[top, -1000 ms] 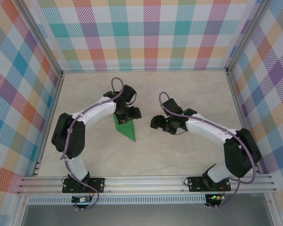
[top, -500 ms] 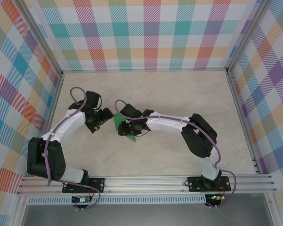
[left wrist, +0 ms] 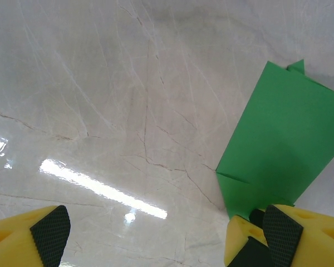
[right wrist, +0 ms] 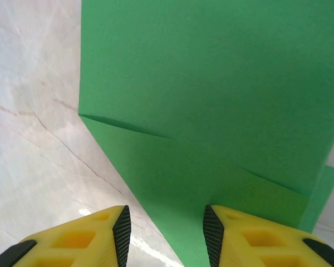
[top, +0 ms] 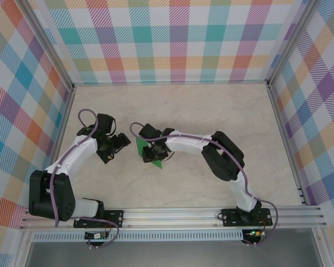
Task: Fold a paper plane with a square sheet of paper (pick it up from the middle)
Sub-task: Move the paper to the center of the table, then fold the wing for the fifth time at the center of the table.
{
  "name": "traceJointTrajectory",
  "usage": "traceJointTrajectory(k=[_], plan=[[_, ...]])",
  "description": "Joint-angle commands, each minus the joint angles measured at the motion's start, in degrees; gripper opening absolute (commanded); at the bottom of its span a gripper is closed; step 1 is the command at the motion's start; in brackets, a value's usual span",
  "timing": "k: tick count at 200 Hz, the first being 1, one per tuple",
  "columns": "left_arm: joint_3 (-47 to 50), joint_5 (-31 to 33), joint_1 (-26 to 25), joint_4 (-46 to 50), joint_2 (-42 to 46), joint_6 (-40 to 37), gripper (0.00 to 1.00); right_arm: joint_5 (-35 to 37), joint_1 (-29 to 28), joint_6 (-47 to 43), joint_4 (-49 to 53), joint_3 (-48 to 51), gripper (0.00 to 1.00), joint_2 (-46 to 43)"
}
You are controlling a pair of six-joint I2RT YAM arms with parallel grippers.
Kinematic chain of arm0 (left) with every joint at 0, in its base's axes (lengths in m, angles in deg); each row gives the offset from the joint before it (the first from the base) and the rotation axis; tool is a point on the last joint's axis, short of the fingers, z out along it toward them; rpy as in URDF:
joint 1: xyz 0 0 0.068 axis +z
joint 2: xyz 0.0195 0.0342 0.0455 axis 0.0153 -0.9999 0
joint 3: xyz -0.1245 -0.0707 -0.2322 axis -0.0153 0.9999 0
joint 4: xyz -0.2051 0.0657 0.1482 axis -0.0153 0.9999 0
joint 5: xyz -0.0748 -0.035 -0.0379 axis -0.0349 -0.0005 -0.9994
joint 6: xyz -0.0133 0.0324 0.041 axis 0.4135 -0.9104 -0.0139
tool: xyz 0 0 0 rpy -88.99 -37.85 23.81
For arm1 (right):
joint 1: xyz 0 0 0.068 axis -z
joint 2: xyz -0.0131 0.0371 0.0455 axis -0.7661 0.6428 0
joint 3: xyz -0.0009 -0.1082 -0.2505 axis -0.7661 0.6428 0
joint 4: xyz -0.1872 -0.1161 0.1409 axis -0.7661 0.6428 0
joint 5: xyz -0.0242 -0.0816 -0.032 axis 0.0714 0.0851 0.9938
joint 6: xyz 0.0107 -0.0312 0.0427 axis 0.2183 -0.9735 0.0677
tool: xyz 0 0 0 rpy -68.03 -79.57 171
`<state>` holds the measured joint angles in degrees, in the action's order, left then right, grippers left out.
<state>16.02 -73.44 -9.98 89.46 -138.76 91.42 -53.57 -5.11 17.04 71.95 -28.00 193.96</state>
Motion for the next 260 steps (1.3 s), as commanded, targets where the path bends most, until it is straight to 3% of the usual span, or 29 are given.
traceJointTrajectory(k=[1,43,71,103,260], plan=[[0.9,-1.2,0.9,0.3,1.4,-1.3,0.92,-1.1,0.4,-11.9,6.1,5.6,0.43,-2.5],[3.0,-4.9,0.9,-1.7,1.9,-2.2,0.93,-5.1,3.1,-20.6,5.5,14.1,0.44,-10.4],[5.0,-7.5,0.8,-3.8,2.5,-1.5,0.96,-8.3,3.3,-14.3,2.4,12.7,0.44,-14.6],[7.4,-9.1,0.5,-5.4,4.8,0.1,1.0,-7.3,4.0,-4.1,-4.5,16.0,0.45,-19.1],[13.9,-16.7,-3.7,-13.4,5.9,6.0,1.0,-11.9,8.8,-2.8,-9.5,18.8,0.41,-12.1]])
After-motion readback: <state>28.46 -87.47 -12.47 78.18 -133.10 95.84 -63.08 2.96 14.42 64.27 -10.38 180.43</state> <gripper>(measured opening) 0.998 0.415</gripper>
